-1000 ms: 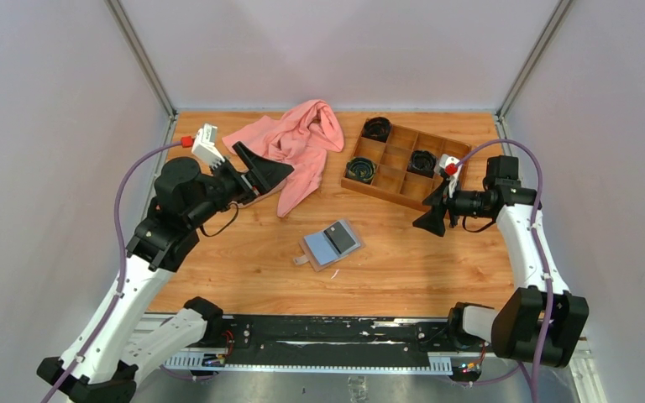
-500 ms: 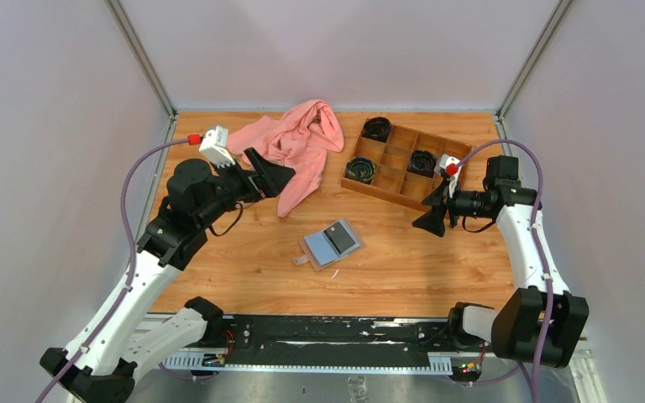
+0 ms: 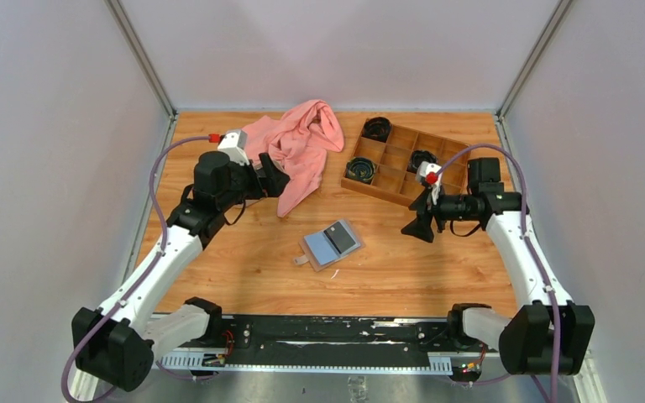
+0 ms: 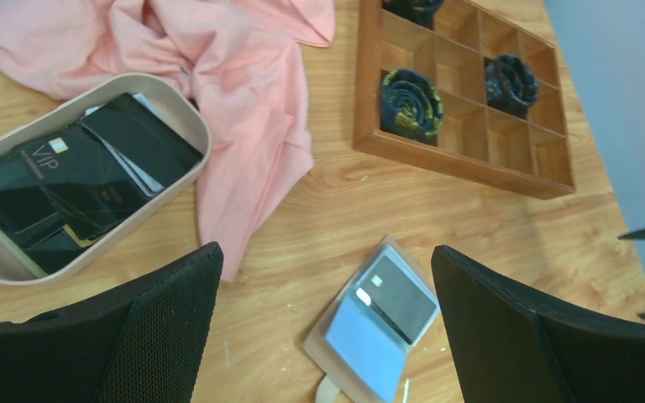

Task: Put the credit cards into the card holder
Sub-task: Pick up the credit card from the storage box.

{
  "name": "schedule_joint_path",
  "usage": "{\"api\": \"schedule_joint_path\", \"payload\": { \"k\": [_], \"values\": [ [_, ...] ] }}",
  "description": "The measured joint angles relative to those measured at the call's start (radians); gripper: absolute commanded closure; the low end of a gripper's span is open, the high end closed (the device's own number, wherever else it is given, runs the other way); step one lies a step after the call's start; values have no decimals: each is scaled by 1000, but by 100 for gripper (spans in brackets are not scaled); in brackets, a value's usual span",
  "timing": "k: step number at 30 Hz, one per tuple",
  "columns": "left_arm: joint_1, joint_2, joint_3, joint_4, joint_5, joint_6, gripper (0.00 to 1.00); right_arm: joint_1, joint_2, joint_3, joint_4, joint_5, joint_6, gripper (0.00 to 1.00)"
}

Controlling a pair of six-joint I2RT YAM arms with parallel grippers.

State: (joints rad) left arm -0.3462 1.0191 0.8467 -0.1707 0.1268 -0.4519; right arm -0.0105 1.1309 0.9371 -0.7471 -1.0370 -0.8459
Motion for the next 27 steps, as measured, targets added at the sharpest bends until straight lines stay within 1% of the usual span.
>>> {"api": "schedule_joint_path", "payload": {
  "k": [4,7,14,21,27],
  "values": [
    [26,42,0,6,-2,0,1,55,-24,-6,14,28,11,25],
    [33,66,0,5,-6,-1,1,69,-47,-12,21,38,14,25],
    [48,107,0,3,-20,-16,1,75,-88,-22,26,55,17,25],
    [58,142,28,-30,-30,-19,1,76,-92,-20,31,56,47,25],
    [64,149,40,-51,-34,-19,1,76,-92,26,11,50,64,25]
  ]
}}
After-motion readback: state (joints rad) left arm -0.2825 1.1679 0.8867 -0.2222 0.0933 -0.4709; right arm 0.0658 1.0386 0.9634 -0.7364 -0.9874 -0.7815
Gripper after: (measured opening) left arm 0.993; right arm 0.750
